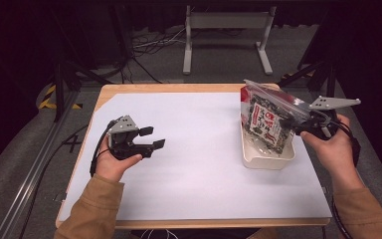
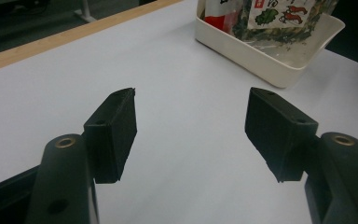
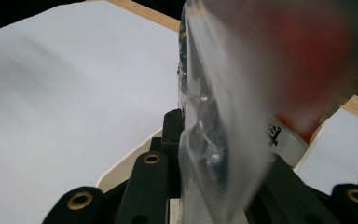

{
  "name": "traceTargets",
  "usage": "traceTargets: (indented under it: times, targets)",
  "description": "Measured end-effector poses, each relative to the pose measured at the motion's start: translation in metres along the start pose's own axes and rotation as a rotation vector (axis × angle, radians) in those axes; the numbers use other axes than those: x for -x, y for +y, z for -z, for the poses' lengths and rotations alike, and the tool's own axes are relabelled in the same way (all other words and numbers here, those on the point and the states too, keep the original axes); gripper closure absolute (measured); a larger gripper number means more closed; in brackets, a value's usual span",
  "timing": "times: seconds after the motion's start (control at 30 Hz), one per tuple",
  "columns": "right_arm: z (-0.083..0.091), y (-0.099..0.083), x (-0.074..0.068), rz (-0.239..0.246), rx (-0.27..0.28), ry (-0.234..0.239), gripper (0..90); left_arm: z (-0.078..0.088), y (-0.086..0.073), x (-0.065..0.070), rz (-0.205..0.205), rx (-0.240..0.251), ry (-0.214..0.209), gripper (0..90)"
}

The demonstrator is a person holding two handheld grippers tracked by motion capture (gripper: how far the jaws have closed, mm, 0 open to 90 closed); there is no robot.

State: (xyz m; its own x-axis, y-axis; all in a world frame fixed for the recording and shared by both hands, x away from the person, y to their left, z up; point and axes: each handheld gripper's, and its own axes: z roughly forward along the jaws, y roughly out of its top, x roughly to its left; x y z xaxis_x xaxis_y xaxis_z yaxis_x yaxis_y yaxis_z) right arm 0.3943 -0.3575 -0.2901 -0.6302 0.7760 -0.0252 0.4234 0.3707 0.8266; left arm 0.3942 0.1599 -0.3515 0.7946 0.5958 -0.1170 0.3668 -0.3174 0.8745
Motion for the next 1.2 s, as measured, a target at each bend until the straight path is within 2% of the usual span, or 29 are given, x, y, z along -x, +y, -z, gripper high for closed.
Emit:
traceTargets:
  times: [0.13, 0.2, 0.23, 0.4, 0.57, 0.63, 0.67, 0.7, 0.8, 0.9, 1.2]
  targets:
    - [-0.003, -0.01, 0.002, -0.007, 0.015, 0.005, 75.7, 0.0, -0.001, 0.0, 0.004, 0.0, 0.004, 34.4]
    - [-0.003, -0.013, 0.004, -0.011, 0.023, 0.012, 75.7, 0.001, -0.002, 0.0, -0.007, -0.003, 0.015, 34.4]
    - [-0.002, -0.014, 0.005, -0.014, 0.025, 0.014, 75.7, 0.001, -0.002, 0.001, 0.005, -0.005, 0.01, 34.4]
    - [-0.002, -0.014, 0.009, -0.024, 0.035, 0.021, 75.4, 0.005, -0.004, 0.001, 0.002, -0.001, 0.018, 34.2]
    - [-0.002, -0.014, 0.012, -0.057, 0.068, 0.02, 74.9, 0.007, -0.009, 0.002, 0.011, 0.009, 0.03, 34.3]
    - [-0.001, -0.014, 0.013, -0.057, 0.08, 0.022, 74.3, 0.008, -0.011, 0.002, 0.004, 0.011, 0.038, 34.3]
    - [-0.001, -0.014, 0.013, -0.058, 0.084, 0.022, 73.0, 0.009, -0.011, 0.003, 0.016, 0.011, 0.036, 34.3]
    - [-0.001, -0.014, 0.014, -0.06, 0.085, 0.019, 69.1, 0.01, -0.012, 0.004, 0.009, 0.014, 0.041, 34.3]
    - [0.001, -0.016, 0.016, -0.092, 0.113, 0.011, 51.2, 0.013, -0.014, 0.008, 0.008, 0.013, 0.038, 34.2]
    - [0.004, -0.02, 0.016, -0.109, 0.134, -0.001, 39.6, 0.017, -0.016, 0.012, 0.001, 0.015, 0.04, 34.1]
    - [0.021, -0.036, 0.007, -0.08, 0.149, -0.031, 30.5, 0.029, -0.027, 0.022, -0.01, 0.023, 0.041, 34.0]
